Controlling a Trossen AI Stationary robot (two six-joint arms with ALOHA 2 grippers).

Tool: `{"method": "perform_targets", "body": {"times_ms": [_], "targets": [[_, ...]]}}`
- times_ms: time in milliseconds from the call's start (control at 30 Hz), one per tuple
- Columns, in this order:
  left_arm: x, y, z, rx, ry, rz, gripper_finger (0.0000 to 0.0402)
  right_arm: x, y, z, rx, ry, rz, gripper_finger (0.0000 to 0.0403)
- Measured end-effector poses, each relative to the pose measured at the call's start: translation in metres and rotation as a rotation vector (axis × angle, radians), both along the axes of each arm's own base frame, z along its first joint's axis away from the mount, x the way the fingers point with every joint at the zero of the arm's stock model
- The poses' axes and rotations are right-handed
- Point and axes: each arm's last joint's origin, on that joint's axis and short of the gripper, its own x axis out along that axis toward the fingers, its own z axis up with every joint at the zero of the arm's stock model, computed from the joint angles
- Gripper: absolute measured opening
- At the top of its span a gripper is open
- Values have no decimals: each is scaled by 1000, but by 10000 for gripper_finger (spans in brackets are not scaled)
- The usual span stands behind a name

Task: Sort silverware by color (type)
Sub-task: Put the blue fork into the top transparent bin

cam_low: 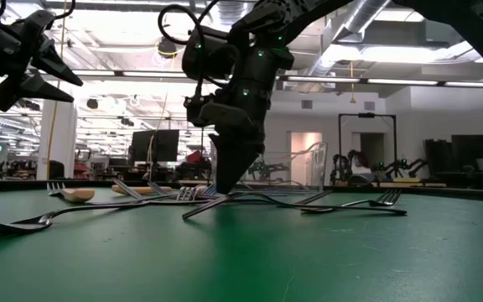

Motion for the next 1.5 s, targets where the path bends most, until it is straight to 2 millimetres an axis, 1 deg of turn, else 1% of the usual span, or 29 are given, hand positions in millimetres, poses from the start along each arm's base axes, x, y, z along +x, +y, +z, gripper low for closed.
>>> {"method": "perform_targets", "body": {"times_ms": [167,300,433,667,900,1133,1367,1500], "targets": [[0,0,0,-2,-1,1,176,1,-1,1,-23,-15,-8,168],[0,0,0,-2,-2,1,176,4,-1,1,-24,-38,-9,188],[0,0,0,-2,-2,2,176,6,-1,2,-24,-68,-9,186],[0,0,0,-2,-1,3,176,3,-2,-8,-21,-56,-9,178],[0,0,-1,-3,8,5,176,3,-7,-8,-19,-56,-21,181],[0,0,-1,-4,8,5,176,2,-13,-9,-18,-56,-34,172],[0,0,-1,-4,8,4,176,2,-13,-9,-18,-56,-35,173],[0,0,-1,-4,7,5,176,3,-9,-9,-19,-56,-26,173]]}}
